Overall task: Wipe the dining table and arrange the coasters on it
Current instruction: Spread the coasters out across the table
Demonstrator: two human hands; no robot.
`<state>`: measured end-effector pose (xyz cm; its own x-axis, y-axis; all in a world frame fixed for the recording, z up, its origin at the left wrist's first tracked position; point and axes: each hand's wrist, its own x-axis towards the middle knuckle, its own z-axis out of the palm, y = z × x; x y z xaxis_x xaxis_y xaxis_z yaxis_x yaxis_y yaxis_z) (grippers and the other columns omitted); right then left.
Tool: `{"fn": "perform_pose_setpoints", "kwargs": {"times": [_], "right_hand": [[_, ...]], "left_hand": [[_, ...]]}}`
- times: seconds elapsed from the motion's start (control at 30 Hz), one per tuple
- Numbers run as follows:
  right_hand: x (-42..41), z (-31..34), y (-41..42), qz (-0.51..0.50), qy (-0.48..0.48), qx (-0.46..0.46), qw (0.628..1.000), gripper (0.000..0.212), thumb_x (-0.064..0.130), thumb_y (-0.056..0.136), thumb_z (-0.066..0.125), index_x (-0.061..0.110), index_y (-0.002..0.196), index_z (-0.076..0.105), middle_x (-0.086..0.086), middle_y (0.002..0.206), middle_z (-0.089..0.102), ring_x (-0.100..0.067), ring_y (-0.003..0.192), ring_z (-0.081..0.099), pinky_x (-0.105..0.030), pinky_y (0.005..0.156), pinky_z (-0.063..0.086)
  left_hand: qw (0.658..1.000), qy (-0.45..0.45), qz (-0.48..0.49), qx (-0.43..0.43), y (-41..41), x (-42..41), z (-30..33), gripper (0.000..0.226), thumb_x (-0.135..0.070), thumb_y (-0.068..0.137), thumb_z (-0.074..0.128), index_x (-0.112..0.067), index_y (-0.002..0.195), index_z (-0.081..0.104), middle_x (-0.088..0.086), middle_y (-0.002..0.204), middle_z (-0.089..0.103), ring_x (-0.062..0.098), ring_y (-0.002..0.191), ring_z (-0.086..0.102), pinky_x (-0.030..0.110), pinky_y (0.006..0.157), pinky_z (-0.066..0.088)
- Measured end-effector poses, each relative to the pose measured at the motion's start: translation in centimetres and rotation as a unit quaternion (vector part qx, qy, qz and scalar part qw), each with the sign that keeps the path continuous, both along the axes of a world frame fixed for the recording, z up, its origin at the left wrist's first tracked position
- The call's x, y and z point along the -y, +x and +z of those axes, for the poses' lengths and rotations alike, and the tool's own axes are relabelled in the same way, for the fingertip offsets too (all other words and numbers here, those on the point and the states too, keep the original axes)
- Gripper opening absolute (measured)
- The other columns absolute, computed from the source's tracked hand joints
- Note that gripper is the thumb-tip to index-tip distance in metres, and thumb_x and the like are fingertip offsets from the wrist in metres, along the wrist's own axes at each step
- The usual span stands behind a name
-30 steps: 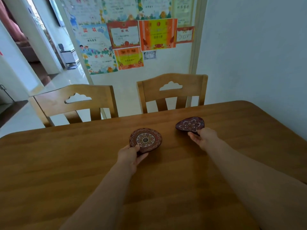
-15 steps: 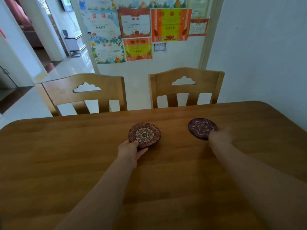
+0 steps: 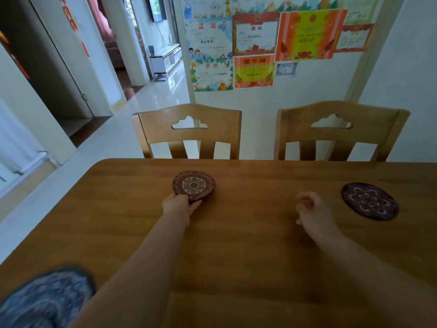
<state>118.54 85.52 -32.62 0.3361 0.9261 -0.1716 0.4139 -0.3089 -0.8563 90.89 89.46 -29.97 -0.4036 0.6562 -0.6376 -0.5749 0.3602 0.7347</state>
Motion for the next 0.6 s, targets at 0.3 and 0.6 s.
{"fn": "perform_pose_setpoints", "kwargs": {"times": [0.3, 0.6], "right_hand": [[-0.5, 0.5, -2.4, 0.040, -0.016, 0.002, 0.999, 0.027, 0.012, 0.099, 0.050, 0.022, 0.124, 0.052, -0.004, 0.125, 0.054, -0.015, 0.080, 0.060, -0.018, 0.055, 0.041], [1.5, 1.8, -3.1, 0.018, -0.069, -0.037, 0.997, 0.024, 0.011, 0.099, 0.048, 0.023, 0.119, 0.052, -0.003, 0.125, 0.055, -0.017, 0.075, 0.063, -0.025, 0.054, 0.045]], "left_hand": [[1.000, 0.006, 0.005, 0.005, -3.0, -0.7, -2.0, 0.042, 0.005, 0.096, 0.049, 0.004, 0.138, 0.043, 0.020, 0.140, 0.050, 0.032, 0.110, 0.062, 0.034, 0.077, 0.061], [0.988, -0.038, -0.059, -0.138, -1.2, 3.1, -0.2, 0.026, -0.014, 0.098, 0.052, -0.005, 0.123, 0.055, 0.010, 0.090, 0.060, 0.018, 0.072, 0.054, 0.027, 0.051, 0.043]]}}
